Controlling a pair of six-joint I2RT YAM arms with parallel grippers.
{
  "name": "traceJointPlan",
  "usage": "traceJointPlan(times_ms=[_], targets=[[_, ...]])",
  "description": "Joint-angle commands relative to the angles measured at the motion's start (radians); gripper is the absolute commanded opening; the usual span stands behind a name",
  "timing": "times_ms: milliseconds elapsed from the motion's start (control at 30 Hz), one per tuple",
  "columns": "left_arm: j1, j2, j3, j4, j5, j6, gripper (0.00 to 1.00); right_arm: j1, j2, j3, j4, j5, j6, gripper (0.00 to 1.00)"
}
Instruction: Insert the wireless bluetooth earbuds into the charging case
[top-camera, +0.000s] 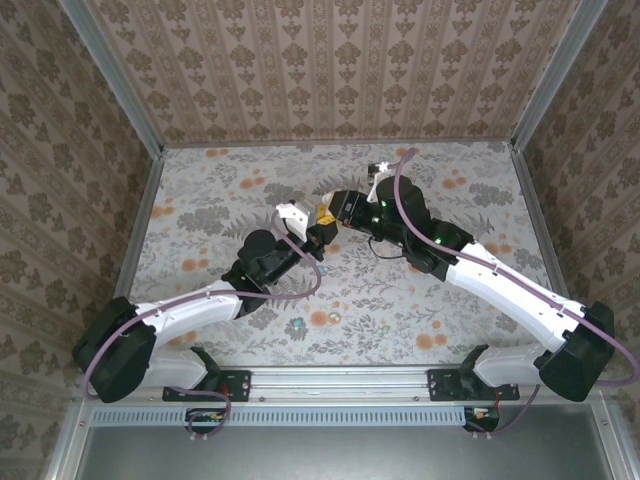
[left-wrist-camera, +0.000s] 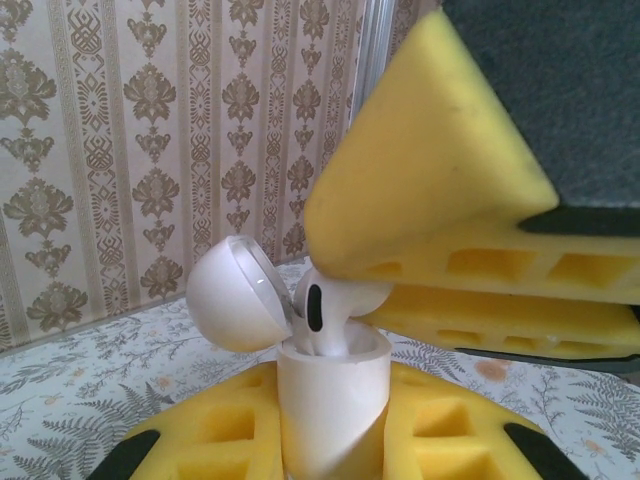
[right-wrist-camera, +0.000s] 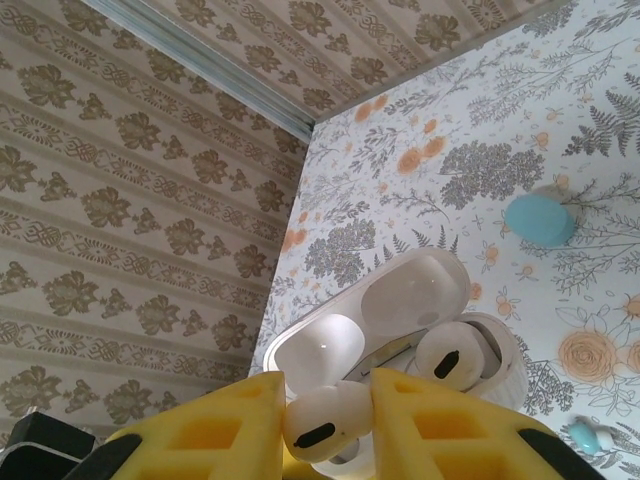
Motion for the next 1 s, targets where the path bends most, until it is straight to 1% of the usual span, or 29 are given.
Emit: traceJointPlan(times_ms=[0,100,233,367,567,733,800,867,967], targets=[[-0.006,-0.005,0.04,0.06,-0.006,0.018,0.05,0.016,0.015,0.026,-0.046,0.003,0.004,0.29],[-0.007,-0.006,0.037,0.066,-0.005,0.019,0.05,0.017,0.004,0.032,-0.075,0.034,-0.01,0.29],[-0.007,-0.003,0.042,0.066,0.004,0.025,0.05,0.016,0.0,0.058,-0.111,0.052,-0.032,0.34],[-0.006,-0.005,0.04,0.063,0.013,0.022,0.05,0.017,-0.001,0.074,-0.129,0.052,-0.041,0.38],[-0.006,-0.01,0.034,0.057,0.016,0.024,0.05,0.017,-0.012,0.096,-0.146,0.048,-0.051,0.4],[-0.006,-0.025,0.021,0.042,0.016,0.034,0.05,0.017,-0.051,0.121,-0.171,0.057,-0.077,0.43],[-0.006,-0.032,0.014,0.033,0.019,0.038,0.05,0.016,-0.069,0.128,-0.175,0.059,-0.094,0.42],[-0.005,-0.04,0.012,0.023,0.021,0.044,0.05,0.014,-0.084,0.134,-0.186,0.06,-0.104,0.39],[-0.005,-0.049,0.008,0.016,0.032,0.051,0.05,0.014,-0.097,0.133,-0.188,0.045,-0.116,0.31]])
